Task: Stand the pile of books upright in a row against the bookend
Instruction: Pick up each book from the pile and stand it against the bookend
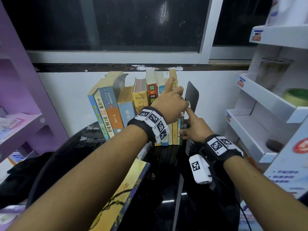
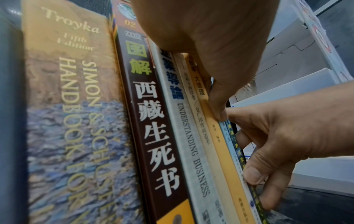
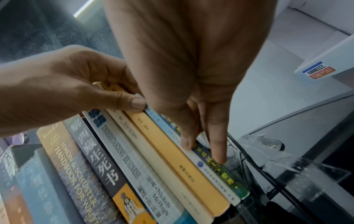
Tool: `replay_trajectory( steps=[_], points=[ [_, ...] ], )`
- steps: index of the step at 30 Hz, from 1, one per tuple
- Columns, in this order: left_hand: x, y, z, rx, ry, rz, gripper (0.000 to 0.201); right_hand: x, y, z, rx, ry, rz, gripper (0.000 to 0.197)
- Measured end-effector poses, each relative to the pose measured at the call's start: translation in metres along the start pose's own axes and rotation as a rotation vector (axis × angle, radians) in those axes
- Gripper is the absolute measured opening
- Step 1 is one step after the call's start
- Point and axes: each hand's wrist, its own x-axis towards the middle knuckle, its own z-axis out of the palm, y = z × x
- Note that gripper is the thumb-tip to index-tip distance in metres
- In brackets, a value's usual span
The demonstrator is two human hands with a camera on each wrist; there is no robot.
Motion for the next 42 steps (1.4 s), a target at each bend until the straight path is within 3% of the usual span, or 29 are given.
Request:
replay_trajectory(
  steps=[10,17,24,31,39,42],
  points=[
    [-0.002,0.002,0.0,0.005,-0.001,0.005,0.018,-0.004,-0.003,-0.003,0.015,-0.042,0.014,0.089],
    [-0.008,-0.001,0.0,0.011,0.091,0.057,0.02,-0.009,-0.006,-0.003,-0.025,-0.033,0.003,0.083],
    [-0.026,-0.003,-0.002,-0.156,0.276,0.088,0.019,-0.021,-0.011,-0.007,-0.121,-0.068,0.002,0.086],
    [-0.056,-0.006,0.001,-0.323,0.323,0.092,0.018,-0.038,-0.022,-0.013,-0.15,-0.038,0.023,0.079],
    [-0.1,-0.008,-0.001,-0.468,0.156,-0.097,0.024,-0.064,-0.04,-0.017,-0.092,-0.09,0.121,0.058],
    [-0.118,-0.006,-0.002,-0.532,0.03,-0.187,0.029,-0.079,-0.047,-0.015,-0.128,-0.123,0.149,0.049]
  ],
)
